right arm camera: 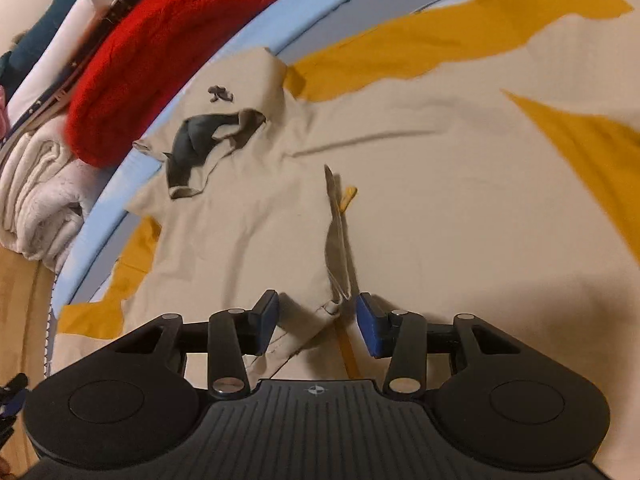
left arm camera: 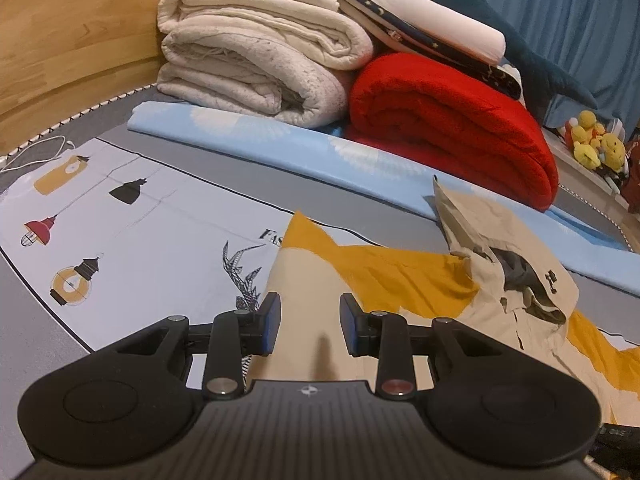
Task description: Fold large clothes
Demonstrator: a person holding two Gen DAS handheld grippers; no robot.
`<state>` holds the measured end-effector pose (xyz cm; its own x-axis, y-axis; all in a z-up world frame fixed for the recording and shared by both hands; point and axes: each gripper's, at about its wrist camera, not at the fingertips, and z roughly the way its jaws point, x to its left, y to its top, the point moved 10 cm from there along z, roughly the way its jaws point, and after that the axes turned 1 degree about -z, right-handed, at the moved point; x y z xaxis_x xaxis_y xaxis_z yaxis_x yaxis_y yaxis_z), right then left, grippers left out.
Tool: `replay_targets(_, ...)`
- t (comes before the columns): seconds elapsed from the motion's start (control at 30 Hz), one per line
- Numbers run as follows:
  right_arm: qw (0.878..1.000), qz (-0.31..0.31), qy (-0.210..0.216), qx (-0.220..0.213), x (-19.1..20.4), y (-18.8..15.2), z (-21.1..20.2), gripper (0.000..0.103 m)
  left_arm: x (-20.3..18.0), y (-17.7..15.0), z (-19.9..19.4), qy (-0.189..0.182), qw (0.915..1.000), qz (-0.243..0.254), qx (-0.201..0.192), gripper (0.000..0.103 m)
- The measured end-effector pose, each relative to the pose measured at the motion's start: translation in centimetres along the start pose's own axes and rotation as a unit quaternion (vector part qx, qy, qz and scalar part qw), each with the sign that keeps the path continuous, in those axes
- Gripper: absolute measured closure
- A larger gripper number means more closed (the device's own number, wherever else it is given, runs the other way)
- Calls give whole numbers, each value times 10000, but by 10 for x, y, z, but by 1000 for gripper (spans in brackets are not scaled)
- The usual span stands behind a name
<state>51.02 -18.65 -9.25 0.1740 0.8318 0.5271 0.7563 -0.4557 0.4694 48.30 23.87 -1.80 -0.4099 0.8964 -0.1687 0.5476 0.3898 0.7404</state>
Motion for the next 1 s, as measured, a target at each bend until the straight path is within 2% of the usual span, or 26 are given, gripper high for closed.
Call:
replay_targets(0.03,9999,-124,13,-107,4,7,-2,94,2,1,1,18,10000,-25,-1,67)
replay_targets(0.07,9991,-243,150,-326,11,13,-13,96,3,2,1,33,10000,-45,-2,67)
replay_targets(0.17,9878,-638,329,-1381,31,46,-60,97,2,1,2,29,10000,-67,3,67)
replay_targets(0.2,9787,-770,295,-1878,33,62,-86,97,0,0,2,6,10000,-34,15,67)
replay_targets(0.23,9727,-806,160,-2170,28,72,-103,97,-4,-3,3,-23,10000,19,39,67)
replay_targets(0.3,9666,-633,-309,-2464,-1,93,-124,97,-13,-10,7,-96,9998,151,119,67)
replay_targets(0.37,9689,-419,-632,-2354,-34,104,-124,97,-25,-22,12,-217,9988,348,269,67)
replay_targets(0.43,9722,-260,-778,-2194,-55,108,-117,97,-35,-35,17,-356,9971,517,441,67)
replay_targets(0.53,9714,-490,-811,-2177,-52,112,-106,97,-46,-56,29,-612,9929,635,796,67)
replay_targets(0.6,9743,-542,-714,-2067,-53,112,-107,97,-46,-74,39,-648,9901,636,1070,67)
replay_targets(0.67,9755,-516,-850,-1962,-58,116,-101,94,-41,-97,54,-495,9853,702,1475,67)
replay_targets(0.73,9716,-434,-1330,-1910,-71,116,-102,91,-30,-121,67,-108,9768,938,1923,66)
replay_targets(0.77,9668,-370,-1611,-1949,-81,117,-103,89,-25,-126,68,3,9756,968,1968,64)
replay_targets(0.8,9643,-322,-1714,-1995,-86,119,-102,85,-23,-126,68,49,9758,965,1959,62)
replay_targets(0.87,9665,-318,-1557,-2018,-84,119,-101,85,-26,-120,62,123,9771,980,1886,63)
replay_targets(0.93,9748,-411,-1049,-1924,-72,116,-93,85,-36,-108,52,-28,9822,945,1623,63)
replay_targets(1.0,9880,-357,-436,-1437,-67,106,-73,83,-45,-108,50,-243,9818,948,1627,63)
